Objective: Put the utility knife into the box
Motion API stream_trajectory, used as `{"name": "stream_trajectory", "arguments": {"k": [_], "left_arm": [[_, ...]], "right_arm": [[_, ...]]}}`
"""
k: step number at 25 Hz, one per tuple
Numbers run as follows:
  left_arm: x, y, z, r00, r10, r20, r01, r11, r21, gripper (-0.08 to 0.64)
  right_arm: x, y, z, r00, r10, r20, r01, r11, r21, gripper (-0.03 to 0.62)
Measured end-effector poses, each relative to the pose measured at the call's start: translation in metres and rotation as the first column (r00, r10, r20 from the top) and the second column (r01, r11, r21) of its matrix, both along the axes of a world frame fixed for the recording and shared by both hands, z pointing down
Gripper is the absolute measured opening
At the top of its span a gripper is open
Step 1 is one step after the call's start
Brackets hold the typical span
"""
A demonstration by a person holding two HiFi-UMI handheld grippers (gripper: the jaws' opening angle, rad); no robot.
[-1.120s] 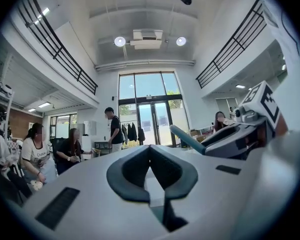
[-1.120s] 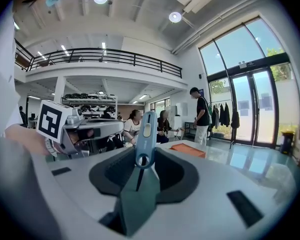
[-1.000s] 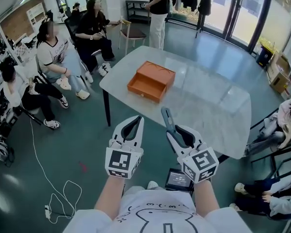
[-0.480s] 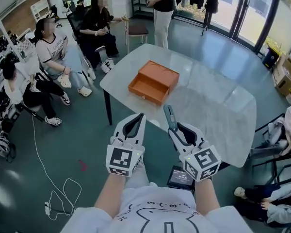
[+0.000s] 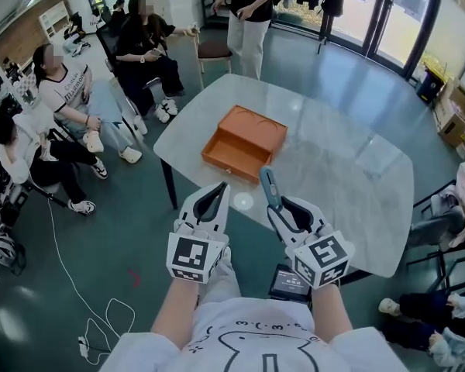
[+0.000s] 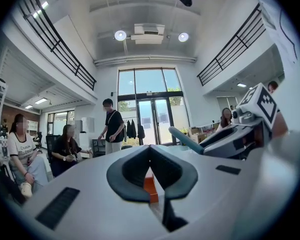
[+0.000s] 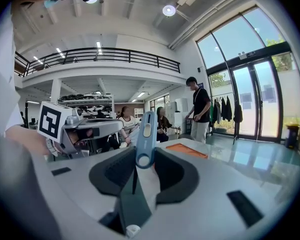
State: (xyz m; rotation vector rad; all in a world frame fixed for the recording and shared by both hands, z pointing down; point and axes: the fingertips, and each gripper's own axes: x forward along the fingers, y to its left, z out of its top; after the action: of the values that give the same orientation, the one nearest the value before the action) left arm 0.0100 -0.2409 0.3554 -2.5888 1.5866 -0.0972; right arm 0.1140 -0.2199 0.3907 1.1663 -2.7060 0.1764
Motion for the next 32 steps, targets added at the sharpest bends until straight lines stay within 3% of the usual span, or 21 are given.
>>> {"name": "stream_trajectory", "arguments": {"k": [18, 32], "left_arm": [[-0.064, -0.153, 0.024, 0.995, 0.098, -0.011, -0.098, 0.993, -0.060, 0.015], [-0.079, -0.227, 0.070, 0.987, 0.159, -0.025, -0.161, 0.975, -0.153, 0.015]], "right_arm": [[-0.066, -0.144, 0.033, 0.993, 0.039, -0.108, -0.048, 0.995, -0.085, 0.131], [-0.080, -0.221, 0.095, 0.978, 0.023, -0.206, -0.070, 0.972, -0.223, 0.132]]}}
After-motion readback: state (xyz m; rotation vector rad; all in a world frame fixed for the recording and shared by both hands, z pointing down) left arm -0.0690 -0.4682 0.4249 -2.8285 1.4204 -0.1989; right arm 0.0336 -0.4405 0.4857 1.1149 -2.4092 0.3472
